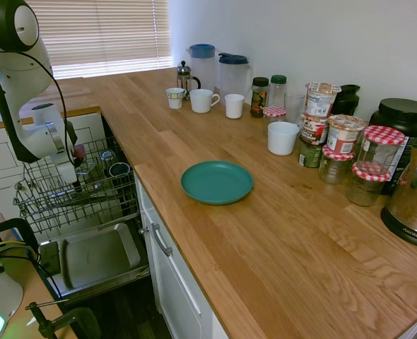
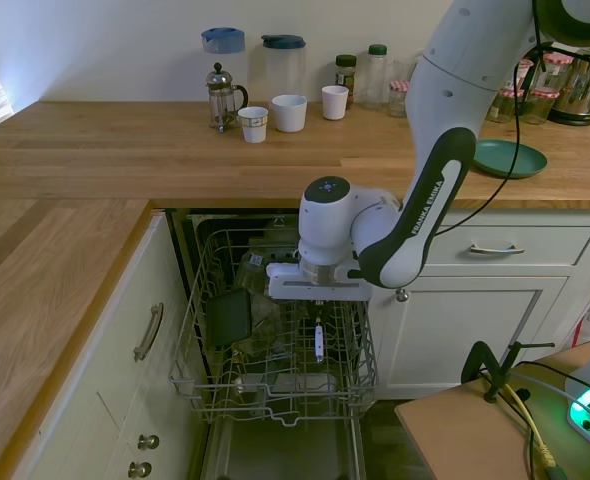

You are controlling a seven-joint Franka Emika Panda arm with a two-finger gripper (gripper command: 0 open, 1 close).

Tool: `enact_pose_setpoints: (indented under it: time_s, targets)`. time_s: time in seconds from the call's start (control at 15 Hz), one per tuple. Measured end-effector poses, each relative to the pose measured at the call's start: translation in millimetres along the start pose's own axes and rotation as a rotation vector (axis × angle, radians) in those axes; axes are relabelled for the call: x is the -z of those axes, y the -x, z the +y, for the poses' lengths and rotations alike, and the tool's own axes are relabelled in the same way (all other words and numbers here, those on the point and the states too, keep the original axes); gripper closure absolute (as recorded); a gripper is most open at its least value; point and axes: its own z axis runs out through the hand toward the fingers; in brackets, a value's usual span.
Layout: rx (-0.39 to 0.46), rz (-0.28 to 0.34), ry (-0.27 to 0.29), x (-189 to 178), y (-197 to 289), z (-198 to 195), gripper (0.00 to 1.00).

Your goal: Put the fork in the dishwasher

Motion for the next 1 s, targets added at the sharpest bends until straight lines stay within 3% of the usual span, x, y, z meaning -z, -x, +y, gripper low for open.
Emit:
enact_pose_setpoints:
  time_s: [0.53,1.0]
  targets:
    - [-0.001,0.011,-0.019,10.0,-3.7,-5.8,0.00]
    - [0.030,0.063,-0.073,121.1,7.6,1.5,0.00]
